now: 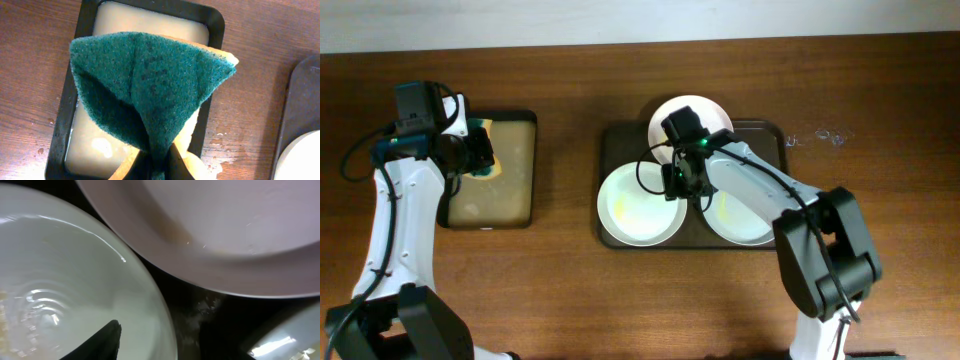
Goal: Clean dirty plates on tray and stack at the side
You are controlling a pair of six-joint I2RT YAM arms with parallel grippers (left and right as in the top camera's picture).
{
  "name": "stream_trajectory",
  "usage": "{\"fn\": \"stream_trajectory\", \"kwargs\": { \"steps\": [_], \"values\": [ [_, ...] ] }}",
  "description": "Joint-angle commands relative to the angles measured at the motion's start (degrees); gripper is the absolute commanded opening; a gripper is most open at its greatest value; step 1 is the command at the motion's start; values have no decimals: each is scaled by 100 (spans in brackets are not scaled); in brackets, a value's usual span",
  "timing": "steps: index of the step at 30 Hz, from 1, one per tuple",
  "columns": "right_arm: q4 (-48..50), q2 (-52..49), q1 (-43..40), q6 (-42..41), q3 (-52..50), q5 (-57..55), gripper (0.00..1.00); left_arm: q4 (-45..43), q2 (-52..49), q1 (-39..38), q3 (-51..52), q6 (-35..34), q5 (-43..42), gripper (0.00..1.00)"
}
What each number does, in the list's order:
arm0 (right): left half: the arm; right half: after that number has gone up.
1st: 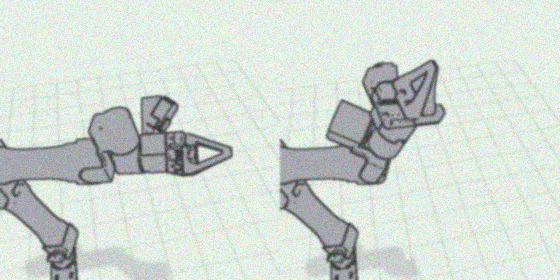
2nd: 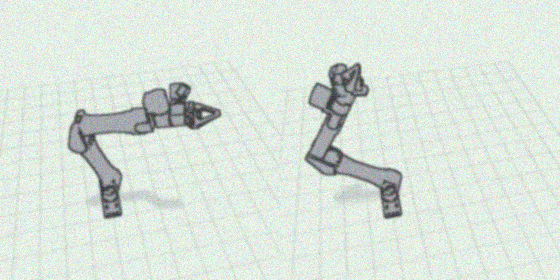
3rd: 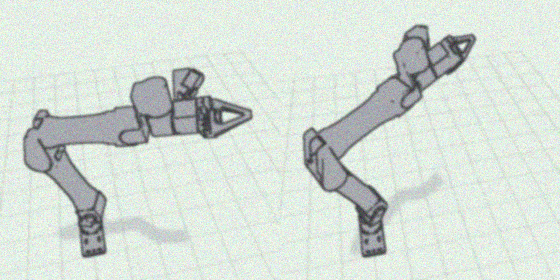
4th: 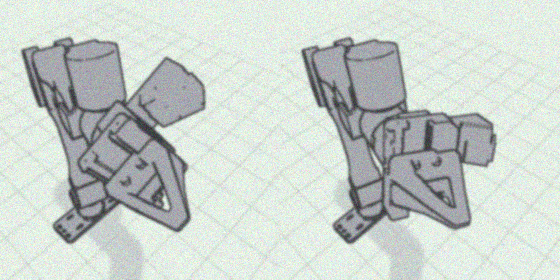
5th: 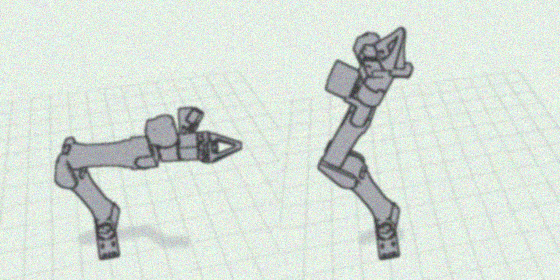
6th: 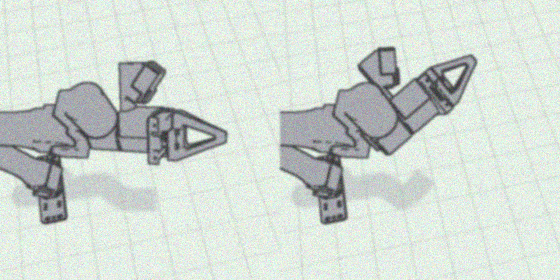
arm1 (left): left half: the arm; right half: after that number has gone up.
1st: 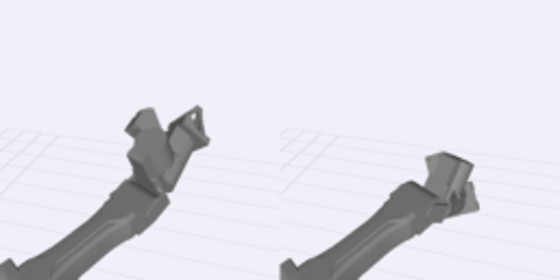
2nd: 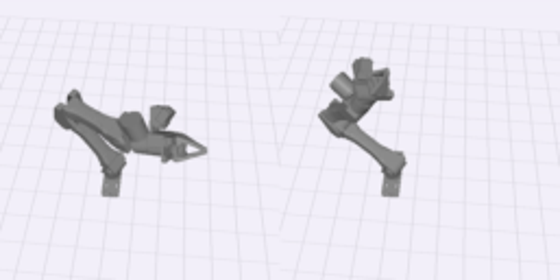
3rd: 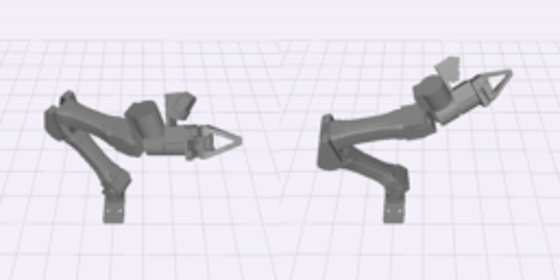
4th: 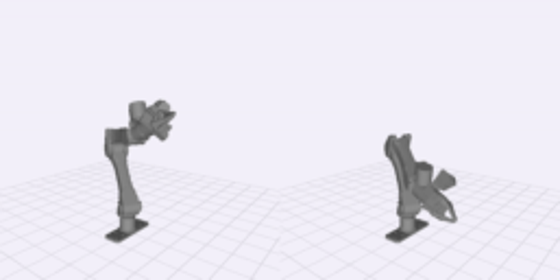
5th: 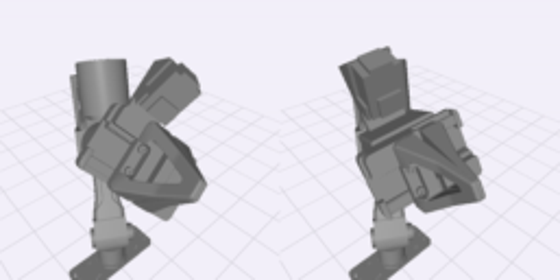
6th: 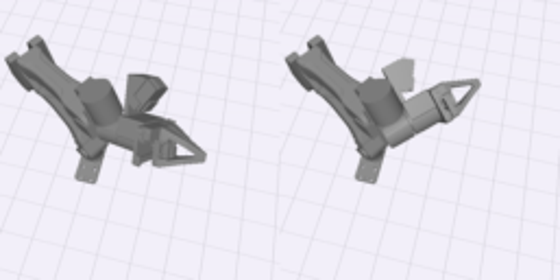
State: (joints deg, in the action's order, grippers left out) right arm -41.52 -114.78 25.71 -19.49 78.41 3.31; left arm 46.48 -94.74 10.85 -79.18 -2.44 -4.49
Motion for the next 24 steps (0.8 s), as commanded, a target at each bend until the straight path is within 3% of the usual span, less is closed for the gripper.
{"fn": "stream_trajectory", "kwargs": {
  "steps": [1,7,11,20,22,24],
  "values": [
    [2,-229,52,-52,-42,96,47,-15,-2,-9,-37,66,-68,0],
    [-140,-229,55,-50,-39,227,16,-35,-4,-9,-37,66,-70,0],
    [-153,-229,55,-55,-42,339,4,-352,-9,15,-37,70,-9,0],
    [-76,-286,59,-55,-50,378,6,-415,334,-11,118,44,-282,0],
    [-48,-286,59,-55,-50,376,20,-448,11,-57,450,46,-289,0],
    [-133,-286,59,-57,-50,380,22,-376,-37,-57,433,46,-435,0]
  ]
}}
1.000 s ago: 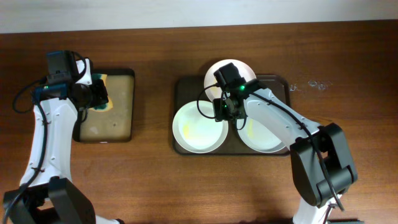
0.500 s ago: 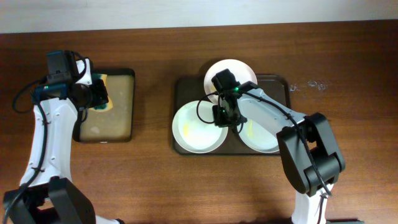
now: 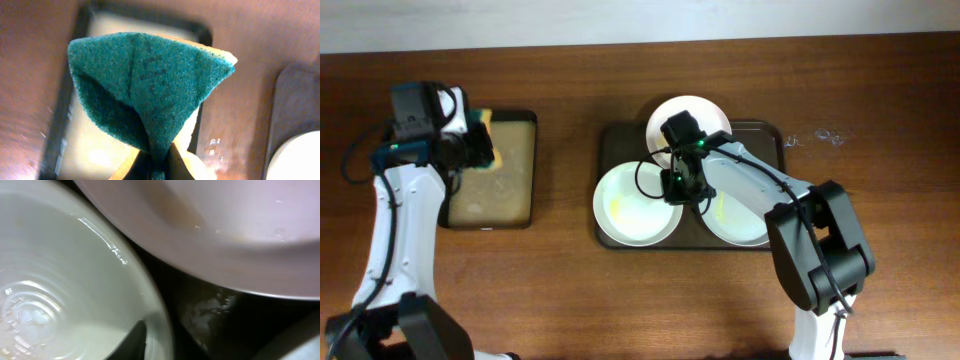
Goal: Clean dirty plates on tray and stack at the side
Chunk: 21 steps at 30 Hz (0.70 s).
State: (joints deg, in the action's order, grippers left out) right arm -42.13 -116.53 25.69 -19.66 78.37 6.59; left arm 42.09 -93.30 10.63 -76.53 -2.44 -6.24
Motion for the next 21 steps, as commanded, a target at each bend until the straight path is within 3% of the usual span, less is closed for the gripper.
{"fn": "stream_trajectory", "kwargs": {
  "steps": [1,4,12,15,21],
  "values": [
    [-120,-111,61,-39,-46,48,17,116,-120,-35,83,44,-426,0],
    [-223,-111,52,-35,-46,26,5,393,205,-42,-372,20,-1056,0],
    [-719,-105,50,131,170,-354,4,391,662,-931,-422,-732,-1222,0],
    [-957,-105,50,-55,315,-627,4,402,529,-1456,-385,-1591,-1217,0],
    [-1025,-105,46,-59,332,-595,4,380,-175,-2682,-212,-2249,-957,0]
  ]
}}
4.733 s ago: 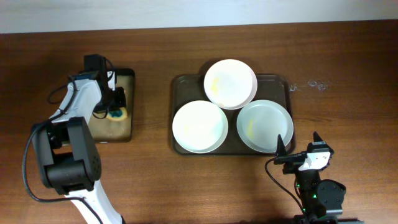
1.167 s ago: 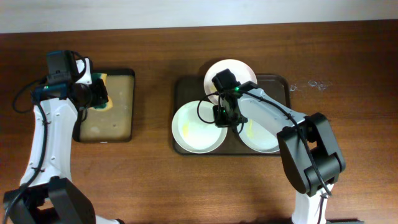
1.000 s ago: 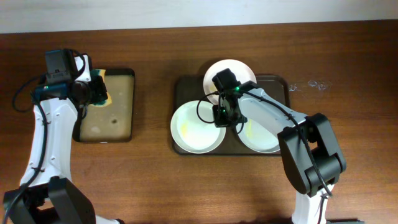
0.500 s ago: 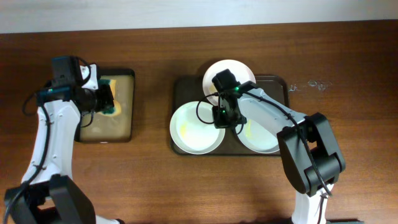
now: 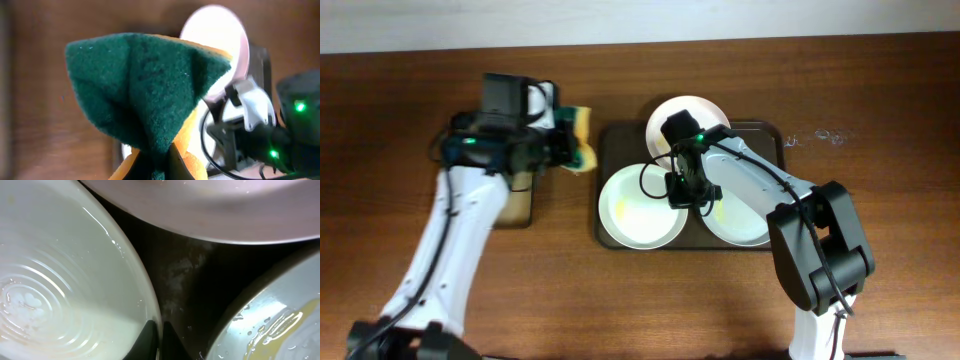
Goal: Clean dirty plates on tray and stack at the side
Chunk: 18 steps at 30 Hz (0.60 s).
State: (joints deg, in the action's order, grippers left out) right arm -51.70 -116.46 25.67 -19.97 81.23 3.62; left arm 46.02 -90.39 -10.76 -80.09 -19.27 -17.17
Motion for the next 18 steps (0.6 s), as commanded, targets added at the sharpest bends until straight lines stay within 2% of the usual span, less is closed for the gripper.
{"fn": "stream_trajectory", "kwargs": {
  "steps": [1,4,7,14,16,18],
  "values": [
    [-85,-111,46,-28,46,-280,4,-33,-780,-780,144,-704,247,0],
    [-120,-111,46,-31,46,-282,4,-50,-1340,-1056,144,-1008,184,0],
    [-111,-111,46,-31,46,-280,4,-98,-1825,-1305,144,-1005,-116,0],
    [-98,-111,46,-31,46,-282,4,-79,-2612,-1794,144,-1003,-103,0],
    [-74,-111,46,-31,46,-282,4,-96,-2785,-1945,144,-1005,221,0],
    [-63,-111,46,-31,46,-282,4,35,-2844,-2052,153,-1003,1073,0]
  ]
}}
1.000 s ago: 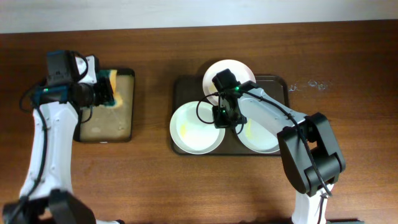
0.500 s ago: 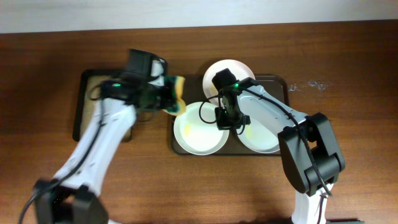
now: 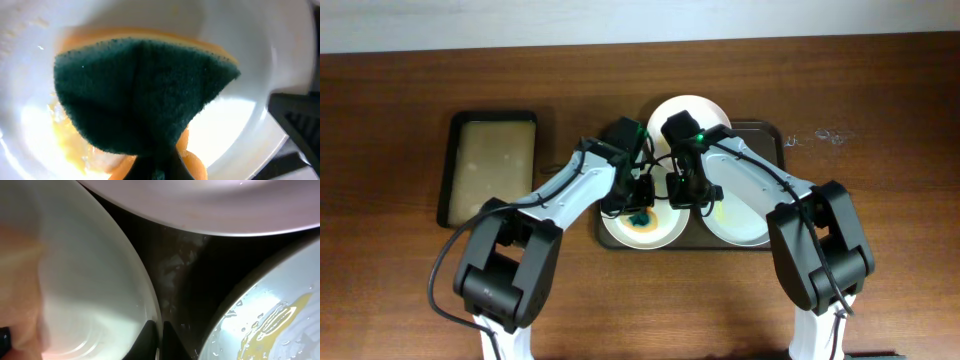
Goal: Clean dirty plates on tray and stack at the side
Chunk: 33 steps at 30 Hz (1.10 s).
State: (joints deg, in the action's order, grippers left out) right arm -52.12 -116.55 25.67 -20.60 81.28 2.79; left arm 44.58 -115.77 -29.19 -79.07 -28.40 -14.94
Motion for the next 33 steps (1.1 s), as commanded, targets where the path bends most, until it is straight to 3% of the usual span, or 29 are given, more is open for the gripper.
{"fn": "stream_trajectory", "kwargs": {
  "steps": [1,5,9,13,18,22,28,33],
  "values": [
    [-22,-103,46,33,42,-199,4,284,-317,-236,50,-90,1239,0],
    [-24,-103,46,35,42,-201,4,809,-317,-236,50,-90,3067,0],
    [-20,-103,46,35,42,-201,4,1220,-223,-129,-70,-92,3858,0],
    [-22,-103,46,35,42,-199,4,1290,166,61,-468,-98,3377,0],
    [-17,-103,46,33,42,-199,4,542,715,186,-605,-85,1102,0],
    [-17,-103,46,33,42,-199,4,20,623,-11,-240,-92,555,0],
    [-15,-103,46,33,42,-199,4,-507,306,-227,420,-356,745,0],
    [-17,-103,46,37,46,-271,4,-223,184,-177,509,-350,2496,0]
  ]
}}
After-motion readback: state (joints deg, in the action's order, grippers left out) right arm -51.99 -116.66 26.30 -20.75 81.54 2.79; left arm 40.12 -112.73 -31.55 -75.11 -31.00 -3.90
